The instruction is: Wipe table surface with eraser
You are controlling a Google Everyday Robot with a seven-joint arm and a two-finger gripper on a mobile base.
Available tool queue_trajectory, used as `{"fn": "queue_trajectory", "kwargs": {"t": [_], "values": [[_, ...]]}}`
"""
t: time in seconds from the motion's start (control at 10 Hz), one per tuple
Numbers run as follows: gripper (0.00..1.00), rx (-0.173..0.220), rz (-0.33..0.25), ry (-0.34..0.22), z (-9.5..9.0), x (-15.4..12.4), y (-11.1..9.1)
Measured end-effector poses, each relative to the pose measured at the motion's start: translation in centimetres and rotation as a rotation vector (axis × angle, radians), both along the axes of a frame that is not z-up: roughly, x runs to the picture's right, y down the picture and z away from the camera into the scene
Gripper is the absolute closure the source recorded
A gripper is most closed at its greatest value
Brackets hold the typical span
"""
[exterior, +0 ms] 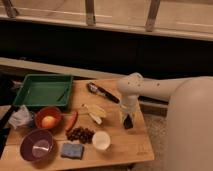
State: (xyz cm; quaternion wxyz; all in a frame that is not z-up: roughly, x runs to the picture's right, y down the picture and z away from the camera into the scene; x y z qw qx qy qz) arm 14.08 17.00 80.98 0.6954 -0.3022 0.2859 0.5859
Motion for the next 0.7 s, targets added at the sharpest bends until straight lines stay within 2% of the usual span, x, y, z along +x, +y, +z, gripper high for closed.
{"fn": "queue_trajectory", "kwargs": {"t": [0.2,0.4,0.5,0.7], "values": [[0.86,0.013,-0.036,0.034,1.3,0.1,-2.3],[0.86,0.019,-0.063,0.037,2.8,-1.2,-3.8],[0.86,0.019,-0.082,0.028,3.0,-2.0,-4.0],[0.86,0.012,-0.119,0.011,2.4,-3.1,-3.0]]}}
